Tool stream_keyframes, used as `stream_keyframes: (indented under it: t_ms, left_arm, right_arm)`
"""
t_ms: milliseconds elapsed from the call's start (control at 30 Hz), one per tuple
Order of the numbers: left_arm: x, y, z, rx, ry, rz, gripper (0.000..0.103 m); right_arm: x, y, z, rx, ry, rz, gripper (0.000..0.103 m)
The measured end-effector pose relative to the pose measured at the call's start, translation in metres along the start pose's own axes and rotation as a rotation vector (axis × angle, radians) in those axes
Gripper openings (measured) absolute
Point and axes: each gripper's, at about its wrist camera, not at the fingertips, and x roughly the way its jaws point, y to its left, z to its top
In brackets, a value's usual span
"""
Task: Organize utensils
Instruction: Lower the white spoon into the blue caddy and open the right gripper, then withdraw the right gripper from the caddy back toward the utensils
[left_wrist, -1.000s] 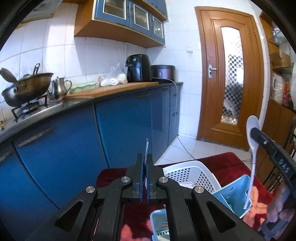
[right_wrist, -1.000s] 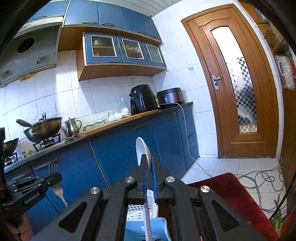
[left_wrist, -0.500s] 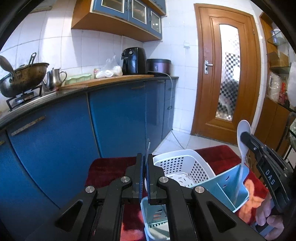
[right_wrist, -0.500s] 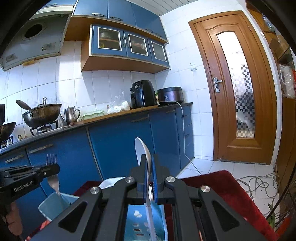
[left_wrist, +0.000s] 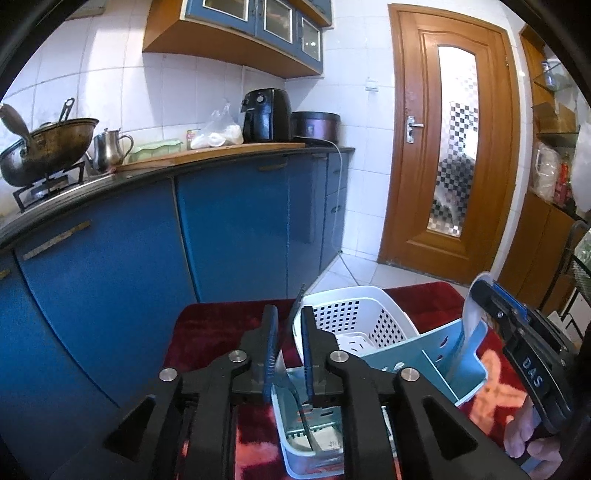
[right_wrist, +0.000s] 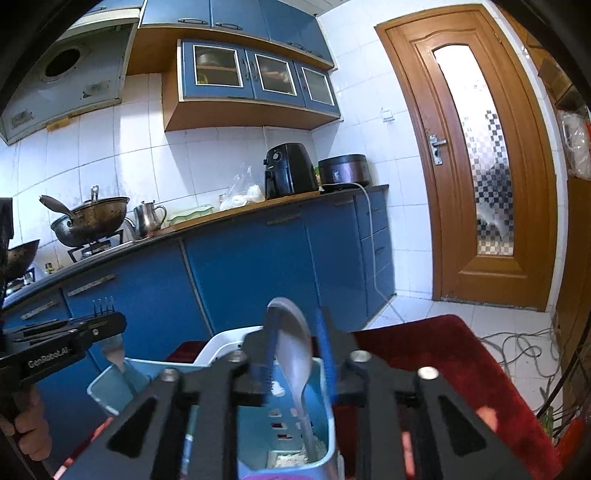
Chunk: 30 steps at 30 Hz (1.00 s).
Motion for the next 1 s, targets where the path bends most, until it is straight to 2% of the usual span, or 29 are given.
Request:
stream_keyframes:
  t_ms: [67, 167, 667, 1000]
  left_arm:
    - [-0.002, 0.0, 0.0, -0.003, 0.001, 0.001, 0.026]
    - [-0.007, 0.001, 0.0, -0.008, -0.006, -0.002, 0.035]
    - [-0.054, 0.001, 0.001, -0.018, -0.031, -0.015, 0.038]
    - [-0.087, 0.01, -0.013, -0.058, -0.001, -0.025, 0.039]
  right_arm:
    - [-0.004, 0.001, 0.0, 0.0, 0.001, 0.006, 0.03]
    - [-0.009, 0.005, 0.003, -0.005, -0.006, 0.011, 0.033]
    - [-0.052, 0.028, 0.02, -0.027, -0.026, 0.035, 0.035]
    - [-0.084, 0.036, 0.016, -0.007, 0.041, 0.061, 0.036]
